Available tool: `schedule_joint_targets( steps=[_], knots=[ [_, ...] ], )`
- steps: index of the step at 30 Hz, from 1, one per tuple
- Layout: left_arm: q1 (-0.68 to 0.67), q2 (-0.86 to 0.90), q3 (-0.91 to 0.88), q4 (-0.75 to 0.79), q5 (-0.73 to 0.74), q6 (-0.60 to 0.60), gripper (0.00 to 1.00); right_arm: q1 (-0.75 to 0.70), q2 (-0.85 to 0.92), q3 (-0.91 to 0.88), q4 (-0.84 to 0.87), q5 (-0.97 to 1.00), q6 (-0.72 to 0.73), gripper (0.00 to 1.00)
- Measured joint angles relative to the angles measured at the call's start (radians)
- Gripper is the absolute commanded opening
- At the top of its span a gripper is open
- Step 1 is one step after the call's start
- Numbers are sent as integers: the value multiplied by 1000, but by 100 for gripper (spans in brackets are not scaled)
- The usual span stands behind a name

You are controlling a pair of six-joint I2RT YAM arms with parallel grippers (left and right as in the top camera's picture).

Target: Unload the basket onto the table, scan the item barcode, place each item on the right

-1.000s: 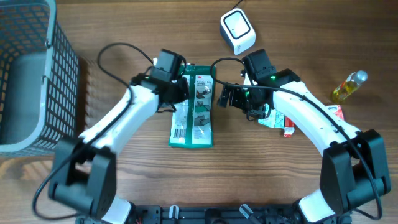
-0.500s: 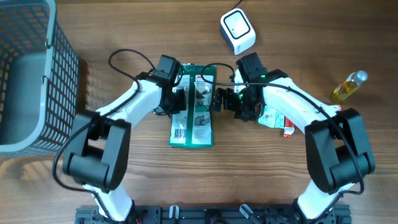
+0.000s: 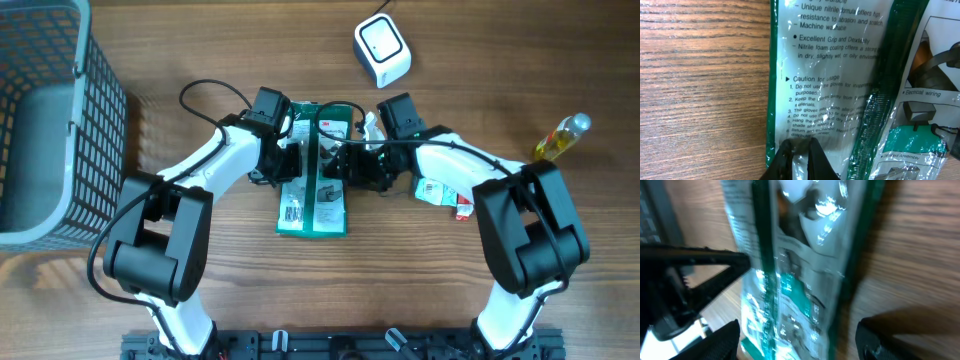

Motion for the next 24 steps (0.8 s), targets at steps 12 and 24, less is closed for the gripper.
schedule_joint_targets(
  steps=[12,24],
  knots=[
    [0,0,0,0,0,3,4,109,18,-77,263,36,175,36],
    [0,0,1,0,0,3,4,109,25,-83,251,51,184,27]
  ],
)
